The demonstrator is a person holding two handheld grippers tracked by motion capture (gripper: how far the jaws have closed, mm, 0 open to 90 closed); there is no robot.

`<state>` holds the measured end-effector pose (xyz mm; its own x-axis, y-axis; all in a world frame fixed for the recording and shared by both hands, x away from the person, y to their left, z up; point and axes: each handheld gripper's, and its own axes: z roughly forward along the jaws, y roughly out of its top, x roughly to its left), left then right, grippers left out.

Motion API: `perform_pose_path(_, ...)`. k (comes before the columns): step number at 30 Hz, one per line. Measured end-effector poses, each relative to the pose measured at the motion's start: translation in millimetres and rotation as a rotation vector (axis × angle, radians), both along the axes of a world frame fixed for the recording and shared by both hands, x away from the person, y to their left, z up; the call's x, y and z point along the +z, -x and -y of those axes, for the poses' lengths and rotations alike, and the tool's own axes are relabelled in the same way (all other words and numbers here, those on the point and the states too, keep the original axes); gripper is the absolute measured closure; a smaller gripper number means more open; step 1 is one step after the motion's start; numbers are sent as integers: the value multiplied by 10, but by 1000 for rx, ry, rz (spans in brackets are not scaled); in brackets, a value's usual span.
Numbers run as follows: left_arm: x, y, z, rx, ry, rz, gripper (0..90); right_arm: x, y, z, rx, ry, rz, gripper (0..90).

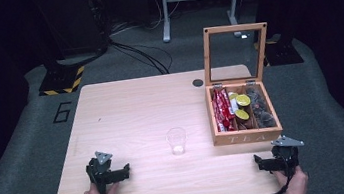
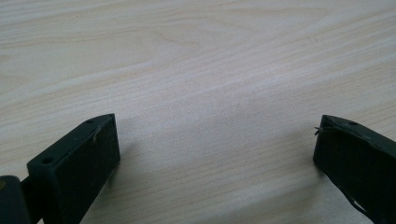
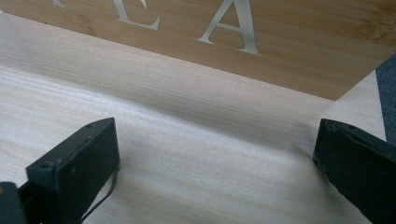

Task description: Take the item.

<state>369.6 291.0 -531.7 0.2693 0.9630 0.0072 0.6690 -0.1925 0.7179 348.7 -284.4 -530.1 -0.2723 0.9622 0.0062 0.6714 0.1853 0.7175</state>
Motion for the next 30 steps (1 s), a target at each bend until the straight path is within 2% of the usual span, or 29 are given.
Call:
perform_pose_path(15, 0, 0, -1, 0, -1, 1, 3, 3, 4, -2, -2, -8, 1, 0)
perform_pose_path(18, 1, 0, 0, 0, 0, 0, 3, 4, 4, -16, -20, -1, -4, 0)
perform_pose_path(21, -1, -4, -4, -3, -4, 6, 3, 7, -4, -7, -10, 4, -6, 0)
perform_pose_path(24, 2, 1, 1, 0, -1, -1, 3, 16, -7, -18, -26, 2, -17, 0)
perform_pose_path(27, 2, 0, 1, 0, -2, 0, 3, 31, -24, -1, -12, 16, -36, 0)
perform_pose_path(30, 2, 1, 0, -1, -3, -1, 3, 35, -19, 1, -24, 8, -39, 0)
